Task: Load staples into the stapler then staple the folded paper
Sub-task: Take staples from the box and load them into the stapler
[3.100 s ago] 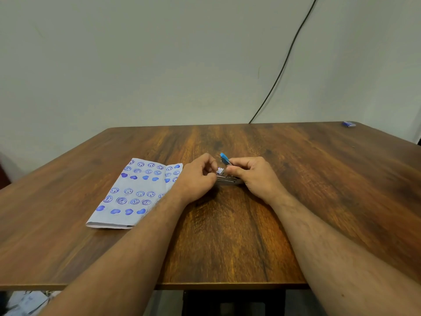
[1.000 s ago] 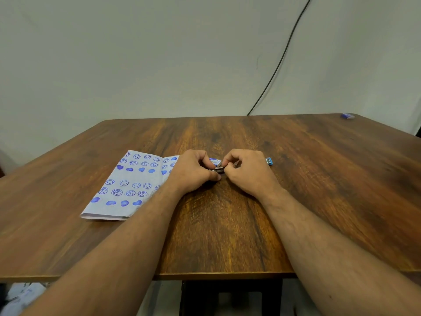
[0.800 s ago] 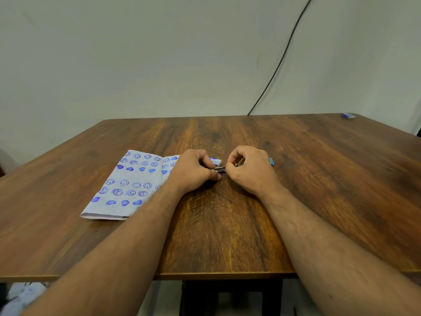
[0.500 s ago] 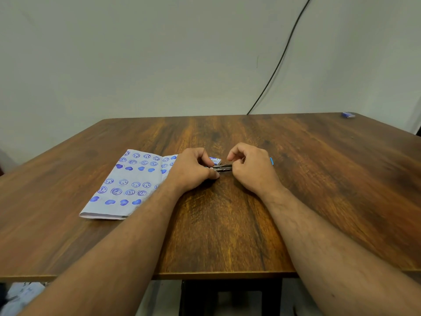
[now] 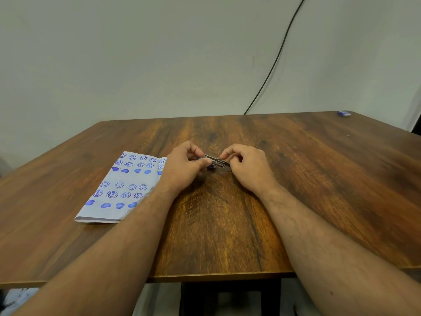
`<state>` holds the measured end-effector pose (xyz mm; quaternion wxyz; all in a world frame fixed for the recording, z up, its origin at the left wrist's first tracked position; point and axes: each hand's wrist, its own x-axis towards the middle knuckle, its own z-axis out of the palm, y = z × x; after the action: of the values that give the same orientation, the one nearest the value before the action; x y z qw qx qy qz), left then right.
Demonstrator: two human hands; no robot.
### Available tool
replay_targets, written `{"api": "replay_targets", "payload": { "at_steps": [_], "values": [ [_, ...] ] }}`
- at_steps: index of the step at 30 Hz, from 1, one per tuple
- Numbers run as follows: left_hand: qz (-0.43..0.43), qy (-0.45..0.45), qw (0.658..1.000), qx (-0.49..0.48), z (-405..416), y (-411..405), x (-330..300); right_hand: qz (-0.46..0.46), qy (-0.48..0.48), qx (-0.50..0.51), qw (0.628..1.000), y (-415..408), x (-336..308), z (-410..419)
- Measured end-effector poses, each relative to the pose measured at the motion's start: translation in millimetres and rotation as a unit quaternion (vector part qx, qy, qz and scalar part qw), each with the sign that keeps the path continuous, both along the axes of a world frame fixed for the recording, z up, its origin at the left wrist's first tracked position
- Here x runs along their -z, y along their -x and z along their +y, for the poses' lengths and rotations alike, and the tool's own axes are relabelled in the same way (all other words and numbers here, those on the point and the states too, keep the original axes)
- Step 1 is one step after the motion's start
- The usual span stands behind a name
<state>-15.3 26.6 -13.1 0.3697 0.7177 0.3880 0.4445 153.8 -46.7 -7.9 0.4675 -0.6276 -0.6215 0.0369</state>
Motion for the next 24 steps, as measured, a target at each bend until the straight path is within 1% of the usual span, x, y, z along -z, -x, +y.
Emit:
{"api": "replay_targets", "payload": {
  "at_steps": [4,13,18,24],
  "values": [
    [-0.019,0.011,1.0,0.007,-1.4,-0.5,-1.9,-0.021,-0.006,-0.027,0.999,-0.1,3.0,2.3],
    [-0.049,0.025,0.998,0.039,3.4,-1.4,1.1,-0.071,0.029,-0.069,0.995,-0.5,0.1,-1.5],
    [-0.044,0.033,0.998,0.044,4.1,-0.9,1.6,-0.066,0.04,-0.067,0.995,1.1,1.8,0.0],
    [-0.026,0.027,0.999,0.02,5.0,-0.8,2.3,-0.042,0.052,-0.029,0.997,0.7,0.7,1.2]
  ]
}}
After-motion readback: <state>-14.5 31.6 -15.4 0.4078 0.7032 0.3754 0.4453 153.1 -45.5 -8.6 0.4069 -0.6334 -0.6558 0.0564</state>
